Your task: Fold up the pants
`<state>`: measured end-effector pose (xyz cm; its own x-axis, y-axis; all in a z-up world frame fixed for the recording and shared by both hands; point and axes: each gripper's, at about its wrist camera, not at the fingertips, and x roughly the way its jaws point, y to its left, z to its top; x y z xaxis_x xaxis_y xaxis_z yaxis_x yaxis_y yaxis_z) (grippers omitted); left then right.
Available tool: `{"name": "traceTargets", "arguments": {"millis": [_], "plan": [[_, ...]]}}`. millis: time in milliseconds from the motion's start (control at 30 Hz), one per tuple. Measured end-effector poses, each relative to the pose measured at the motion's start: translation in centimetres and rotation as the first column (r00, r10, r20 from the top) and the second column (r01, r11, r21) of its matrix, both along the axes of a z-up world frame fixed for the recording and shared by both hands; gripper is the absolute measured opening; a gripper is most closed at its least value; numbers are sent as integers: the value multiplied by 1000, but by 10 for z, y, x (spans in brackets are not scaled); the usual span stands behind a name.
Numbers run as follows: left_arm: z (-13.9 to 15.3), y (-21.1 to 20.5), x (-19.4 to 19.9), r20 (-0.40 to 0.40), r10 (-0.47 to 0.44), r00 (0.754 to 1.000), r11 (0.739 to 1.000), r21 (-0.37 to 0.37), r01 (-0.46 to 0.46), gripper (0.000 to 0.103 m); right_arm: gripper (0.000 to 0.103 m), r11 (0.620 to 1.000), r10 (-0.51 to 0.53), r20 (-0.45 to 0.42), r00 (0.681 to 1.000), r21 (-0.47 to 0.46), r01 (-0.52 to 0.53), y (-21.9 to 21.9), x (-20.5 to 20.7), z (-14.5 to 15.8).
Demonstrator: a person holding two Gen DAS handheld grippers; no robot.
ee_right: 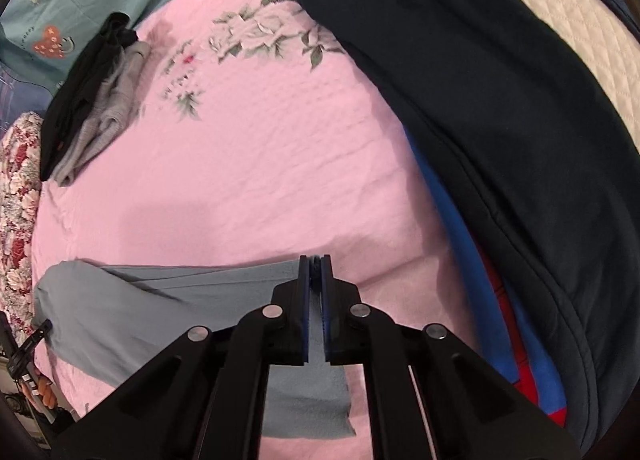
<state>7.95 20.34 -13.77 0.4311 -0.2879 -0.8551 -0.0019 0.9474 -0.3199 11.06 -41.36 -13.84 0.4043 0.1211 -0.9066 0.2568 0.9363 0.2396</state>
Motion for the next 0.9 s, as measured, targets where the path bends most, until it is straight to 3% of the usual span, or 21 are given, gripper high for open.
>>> {"name": "traceTargets", "arguments": {"millis": [67,133,200,233,267,367,433,567,600,633,700,767,867,900], "plan": [[1,1,-1,-5,14,1000,1000,-3,-14,3,5,1000,2,-24,1000,-15,-3,1,5,-8],[9,-4,-6,4,44,999,998,49,-45,3,5,999,11,-60,998,-46,-14,5,9,-10],[22,-15,-14,49,35,998,994,97,-40,5,19,988,-6,-92,996,-152,-8,13,11,0],[29,-20,-18,70,15,997,997,77,-20,7,32,976,-7,-68,998,-219,-8,22,9,15],[35,-27,-21,83,-9,996,999,41,6,9,36,967,18,-25,1000,-254,-24,33,8,30],[40,-55,-21,95,-92,991,996,-6,93,15,42,963,182,100,978,-218,-157,90,4,73],[35,-71,-18,84,-132,988,991,-12,133,15,43,939,335,144,931,-132,-318,143,8,85],[14,-93,-14,25,-166,986,985,-36,167,15,43,820,570,142,810,-30,-572,256,18,67],[10,-95,-16,17,-171,985,984,-41,171,15,39,788,614,124,780,-39,-614,280,18,59],[7,-96,-17,14,-173,985,984,-44,173,15,28,751,659,97,745,-50,-658,305,15,48],[8,-97,-16,21,-175,984,983,-52,176,15,26,690,723,51,689,-27,-723,339,8,29],[10,-96,-11,29,-177,984,982,-68,178,15,26,665,747,20,665,-37,-746,357,0,17],[13,-97,5,37,-183,983,979,-84,185,16,26,649,758,-57,649,-34,-760,369,-6,-6],[12,-98,10,37,-187,982,977,-96,190,20,26,645,761,-45,648,-65,-762,371,-10,-7]]}}
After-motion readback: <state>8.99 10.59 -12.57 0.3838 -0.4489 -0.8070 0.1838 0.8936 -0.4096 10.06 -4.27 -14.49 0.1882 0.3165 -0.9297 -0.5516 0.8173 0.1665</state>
